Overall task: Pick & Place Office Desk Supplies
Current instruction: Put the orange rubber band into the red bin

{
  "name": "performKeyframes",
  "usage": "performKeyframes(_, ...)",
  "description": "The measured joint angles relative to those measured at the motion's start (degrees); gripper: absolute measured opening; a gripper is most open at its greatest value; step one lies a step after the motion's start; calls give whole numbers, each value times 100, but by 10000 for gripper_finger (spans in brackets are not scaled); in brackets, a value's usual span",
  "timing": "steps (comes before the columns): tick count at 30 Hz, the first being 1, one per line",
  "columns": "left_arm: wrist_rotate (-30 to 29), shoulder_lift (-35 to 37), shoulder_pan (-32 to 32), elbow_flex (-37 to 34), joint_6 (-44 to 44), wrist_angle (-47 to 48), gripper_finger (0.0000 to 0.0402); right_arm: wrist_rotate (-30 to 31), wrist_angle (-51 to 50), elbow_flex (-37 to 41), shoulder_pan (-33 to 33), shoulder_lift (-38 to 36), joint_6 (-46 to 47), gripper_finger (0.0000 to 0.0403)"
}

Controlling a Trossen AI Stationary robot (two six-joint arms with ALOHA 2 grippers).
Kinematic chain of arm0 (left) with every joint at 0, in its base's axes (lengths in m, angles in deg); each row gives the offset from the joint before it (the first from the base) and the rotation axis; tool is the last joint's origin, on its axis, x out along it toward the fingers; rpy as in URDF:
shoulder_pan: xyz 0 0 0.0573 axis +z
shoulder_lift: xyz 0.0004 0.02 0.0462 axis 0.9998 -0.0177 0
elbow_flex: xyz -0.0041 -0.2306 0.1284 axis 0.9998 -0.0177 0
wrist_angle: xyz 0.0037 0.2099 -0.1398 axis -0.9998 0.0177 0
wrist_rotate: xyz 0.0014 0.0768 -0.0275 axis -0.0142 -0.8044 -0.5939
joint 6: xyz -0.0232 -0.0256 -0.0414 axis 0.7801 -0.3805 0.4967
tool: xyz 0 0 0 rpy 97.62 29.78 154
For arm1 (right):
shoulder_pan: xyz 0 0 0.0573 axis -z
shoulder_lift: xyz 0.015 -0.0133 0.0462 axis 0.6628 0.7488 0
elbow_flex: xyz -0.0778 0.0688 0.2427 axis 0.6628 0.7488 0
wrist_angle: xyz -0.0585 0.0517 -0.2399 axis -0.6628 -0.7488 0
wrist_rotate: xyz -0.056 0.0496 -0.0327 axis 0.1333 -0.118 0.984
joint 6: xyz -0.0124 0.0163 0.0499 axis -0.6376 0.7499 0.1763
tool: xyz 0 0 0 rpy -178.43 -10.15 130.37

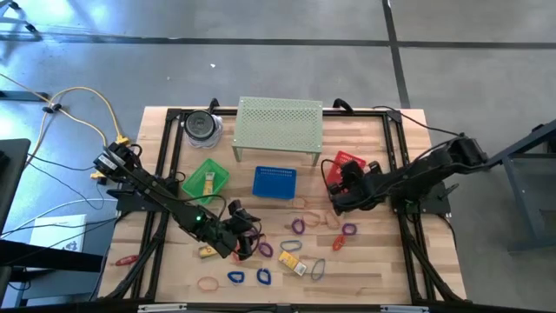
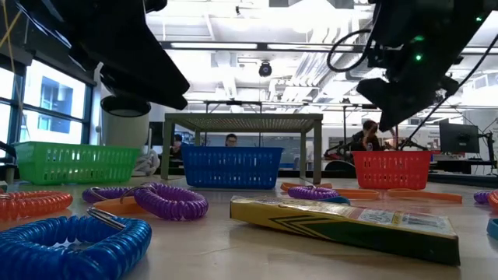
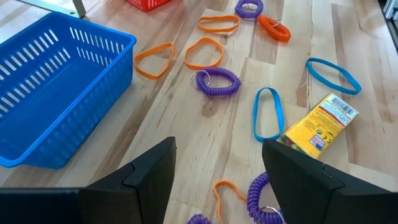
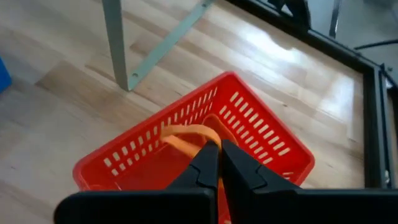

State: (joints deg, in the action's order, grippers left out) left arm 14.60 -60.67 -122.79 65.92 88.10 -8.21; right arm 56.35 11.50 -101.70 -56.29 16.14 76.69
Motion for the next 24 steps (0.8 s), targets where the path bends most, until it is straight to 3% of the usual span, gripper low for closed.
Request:
performKeyframes(17,-4,0,0,0,1,-6,233,-119,-81,0,181,574,-25,5)
performKeyframes(24,-4,0,0,0,1,6,233,-18,-108,0,176,556,132,69)
